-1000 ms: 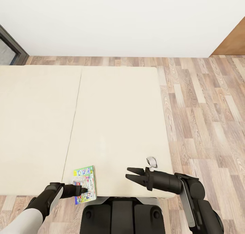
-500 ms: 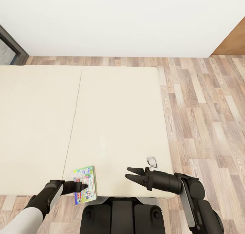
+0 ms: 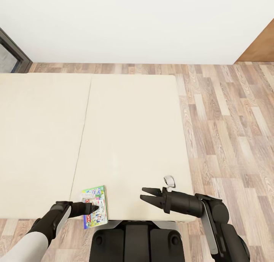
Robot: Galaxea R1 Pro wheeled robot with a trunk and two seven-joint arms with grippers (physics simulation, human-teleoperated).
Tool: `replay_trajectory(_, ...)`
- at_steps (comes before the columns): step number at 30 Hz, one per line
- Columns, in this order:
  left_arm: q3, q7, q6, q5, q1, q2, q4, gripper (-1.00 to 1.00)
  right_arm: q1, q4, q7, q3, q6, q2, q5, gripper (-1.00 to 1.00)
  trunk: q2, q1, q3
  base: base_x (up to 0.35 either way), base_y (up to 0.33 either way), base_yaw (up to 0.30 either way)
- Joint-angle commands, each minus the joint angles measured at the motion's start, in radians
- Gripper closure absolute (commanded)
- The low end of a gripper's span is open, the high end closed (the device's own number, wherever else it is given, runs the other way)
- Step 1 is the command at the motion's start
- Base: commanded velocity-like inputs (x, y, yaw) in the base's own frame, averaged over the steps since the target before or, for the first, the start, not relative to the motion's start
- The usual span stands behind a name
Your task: Put all the toys in the child's room - the three board games (two on the bed and one on the table), the two jigsaw puzzles on the table, and the tennis ball on the table - inside the toy box on the table in the child's room.
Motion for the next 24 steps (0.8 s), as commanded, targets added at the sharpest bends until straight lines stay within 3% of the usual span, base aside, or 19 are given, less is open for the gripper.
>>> replay_trajectory(1, 0.002, -0.004, 0.007, -0.001, 0.000, -0.001, -0.001, -1.00, 0.000, 0.000, 0.003, -0.001, 0.008, 0.001, 0.000, -1.00, -0.002, 0.001, -0.001, 0.000, -0.021, 0.000)
replay_trajectory(24, 0.003, -0.004, 0.008, 0.000, 0.000, -0.008, -0.002, -1.00, 0.000, 0.000, 0.003, -0.002, 0.007, 0.001, 0.000, -1.00, -0.002, 0.001, -0.001, 0.000, -0.117, 0.000)
